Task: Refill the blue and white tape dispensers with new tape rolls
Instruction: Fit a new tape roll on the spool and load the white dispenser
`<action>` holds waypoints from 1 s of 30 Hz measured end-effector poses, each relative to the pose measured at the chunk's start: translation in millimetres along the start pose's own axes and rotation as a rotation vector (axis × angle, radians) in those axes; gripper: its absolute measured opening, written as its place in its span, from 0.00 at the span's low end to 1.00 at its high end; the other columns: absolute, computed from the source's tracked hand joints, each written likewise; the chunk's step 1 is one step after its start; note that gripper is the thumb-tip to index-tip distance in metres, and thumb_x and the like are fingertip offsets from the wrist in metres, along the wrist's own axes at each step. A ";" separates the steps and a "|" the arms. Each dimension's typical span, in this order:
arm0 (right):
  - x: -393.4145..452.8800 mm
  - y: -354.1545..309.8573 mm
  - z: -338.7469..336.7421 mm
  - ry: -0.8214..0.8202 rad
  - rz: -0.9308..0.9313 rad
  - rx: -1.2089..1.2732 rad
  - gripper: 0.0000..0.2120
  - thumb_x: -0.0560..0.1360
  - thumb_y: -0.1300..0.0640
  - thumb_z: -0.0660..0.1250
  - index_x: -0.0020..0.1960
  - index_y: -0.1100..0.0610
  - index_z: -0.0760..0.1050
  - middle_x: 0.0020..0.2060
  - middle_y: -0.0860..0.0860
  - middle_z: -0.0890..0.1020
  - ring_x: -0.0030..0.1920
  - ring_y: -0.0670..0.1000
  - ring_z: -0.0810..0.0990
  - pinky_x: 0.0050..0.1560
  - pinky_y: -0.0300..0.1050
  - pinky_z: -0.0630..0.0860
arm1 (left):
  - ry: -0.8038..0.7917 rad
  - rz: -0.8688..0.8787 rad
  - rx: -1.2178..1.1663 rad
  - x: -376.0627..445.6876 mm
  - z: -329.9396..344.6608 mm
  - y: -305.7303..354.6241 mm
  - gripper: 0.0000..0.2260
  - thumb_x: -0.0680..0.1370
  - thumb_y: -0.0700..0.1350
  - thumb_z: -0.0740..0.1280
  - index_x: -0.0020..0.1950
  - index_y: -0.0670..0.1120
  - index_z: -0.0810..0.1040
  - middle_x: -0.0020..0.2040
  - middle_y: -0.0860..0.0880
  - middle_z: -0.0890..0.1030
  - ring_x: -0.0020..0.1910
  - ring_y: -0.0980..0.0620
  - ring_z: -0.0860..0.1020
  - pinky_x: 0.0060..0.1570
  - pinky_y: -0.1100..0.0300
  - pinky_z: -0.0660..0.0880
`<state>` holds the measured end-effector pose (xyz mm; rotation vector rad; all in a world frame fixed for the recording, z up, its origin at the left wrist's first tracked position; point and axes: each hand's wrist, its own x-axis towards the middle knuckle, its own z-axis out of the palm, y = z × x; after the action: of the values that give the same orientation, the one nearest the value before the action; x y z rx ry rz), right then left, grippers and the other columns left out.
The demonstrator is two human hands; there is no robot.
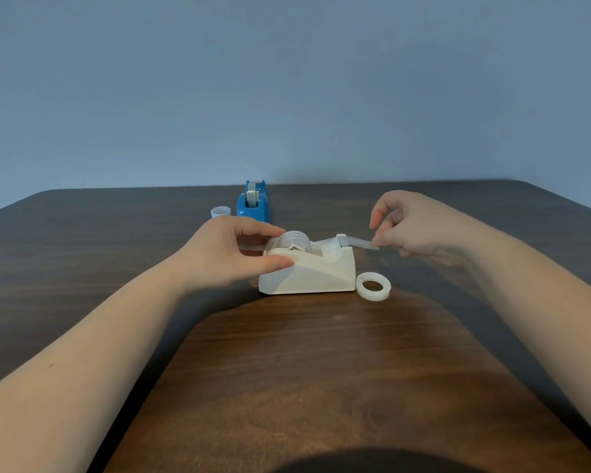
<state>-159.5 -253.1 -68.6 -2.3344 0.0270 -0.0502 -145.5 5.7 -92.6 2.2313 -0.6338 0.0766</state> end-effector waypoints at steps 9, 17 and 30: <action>-2.1 1.9 18.1 0.028 -0.111 -0.175 0.10 0.69 0.66 0.65 0.43 0.52 0.72 0.39 0.53 0.80 0.35 0.49 0.74 0.31 0.41 0.67 | 0.005 0.006 -0.019 0.2 0.6 -0.4 0.15 0.68 0.50 0.75 0.54 0.55 0.80 0.47 0.66 0.80 0.47 0.75 0.77 0.43 0.81 0.71; -2.2 -0.1 29.8 0.002 -0.175 -0.230 0.05 0.71 0.63 0.64 0.44 0.54 0.72 0.36 0.47 0.77 0.36 0.47 0.72 0.32 0.37 0.64 | 0.031 0.025 0.047 1.0 1.6 1.4 0.18 0.68 0.51 0.75 0.56 0.53 0.80 0.45 0.67 0.78 0.43 0.75 0.76 0.41 0.82 0.70; 5.3 9.5 39.3 0.053 -0.155 -0.259 0.09 0.70 0.62 0.64 0.49 0.52 0.72 0.39 0.49 0.79 0.41 0.50 0.75 0.34 0.39 0.68 | 0.156 -0.014 0.143 2.9 14.4 7.2 0.15 0.65 0.54 0.76 0.45 0.48 0.78 0.41 0.57 0.79 0.39 0.59 0.76 0.43 0.62 0.75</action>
<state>-152.5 -231.5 -102.5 -2.5896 -0.1286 -0.1969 -148.4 -9.9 -96.7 2.3392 -0.5420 0.2943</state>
